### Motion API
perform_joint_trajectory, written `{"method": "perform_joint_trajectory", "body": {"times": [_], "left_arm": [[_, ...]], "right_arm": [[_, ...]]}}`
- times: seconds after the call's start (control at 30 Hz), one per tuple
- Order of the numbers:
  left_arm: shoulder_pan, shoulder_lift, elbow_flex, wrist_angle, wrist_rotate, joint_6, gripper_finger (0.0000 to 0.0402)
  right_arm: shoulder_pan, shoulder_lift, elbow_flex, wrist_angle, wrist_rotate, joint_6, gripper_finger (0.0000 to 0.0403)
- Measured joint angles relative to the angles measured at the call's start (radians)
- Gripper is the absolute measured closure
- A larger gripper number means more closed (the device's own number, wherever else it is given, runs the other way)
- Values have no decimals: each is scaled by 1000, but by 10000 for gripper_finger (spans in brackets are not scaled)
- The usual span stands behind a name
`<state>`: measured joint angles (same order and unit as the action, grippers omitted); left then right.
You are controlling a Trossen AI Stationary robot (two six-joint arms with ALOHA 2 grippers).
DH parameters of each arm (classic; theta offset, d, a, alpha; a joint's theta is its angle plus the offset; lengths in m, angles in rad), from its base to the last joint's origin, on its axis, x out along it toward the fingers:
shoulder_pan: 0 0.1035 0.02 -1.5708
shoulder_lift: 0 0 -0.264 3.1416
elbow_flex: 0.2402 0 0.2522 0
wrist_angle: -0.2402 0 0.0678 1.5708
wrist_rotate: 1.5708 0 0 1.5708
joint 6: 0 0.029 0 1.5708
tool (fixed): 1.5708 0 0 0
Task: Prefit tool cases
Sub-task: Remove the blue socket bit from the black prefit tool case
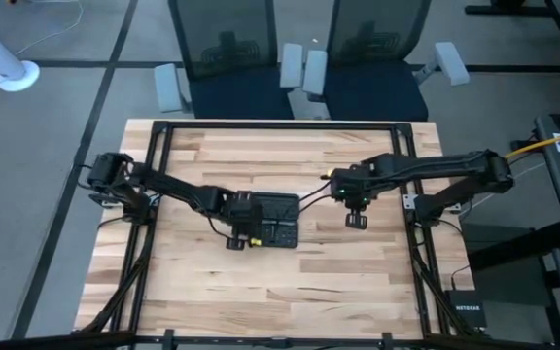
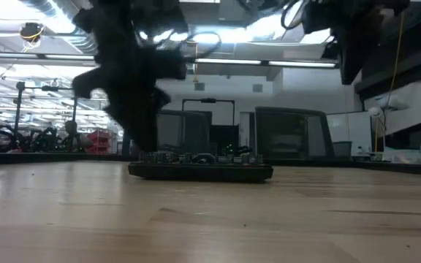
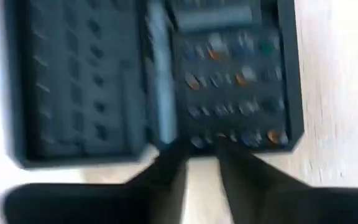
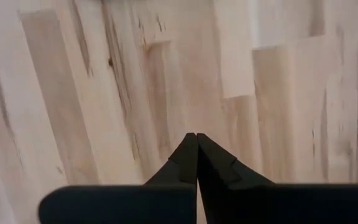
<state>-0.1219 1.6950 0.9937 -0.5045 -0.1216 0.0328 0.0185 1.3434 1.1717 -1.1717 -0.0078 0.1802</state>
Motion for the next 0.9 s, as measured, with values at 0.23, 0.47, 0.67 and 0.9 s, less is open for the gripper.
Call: {"method": "perform_joint_trajectory", "body": {"times": [0.23, 0.47, 0.67, 0.9], "left_arm": [[-27, -24, 3, -14, -55, -105, 399], [-26, -76, 9, -27, -16, -77, 401], [-26, -29, 7, -33, 33, -6, 402], [-2, -21, 8, -16, 30, -38, 400]], "right_arm": [[0, -64, -35, 38, 16, 56, 402], [1, -67, -36, 90, 4, 44, 402], [1, -63, -36, 183, -5, 24, 402], [1, -63, -36, 232, -11, 24, 401]]}}
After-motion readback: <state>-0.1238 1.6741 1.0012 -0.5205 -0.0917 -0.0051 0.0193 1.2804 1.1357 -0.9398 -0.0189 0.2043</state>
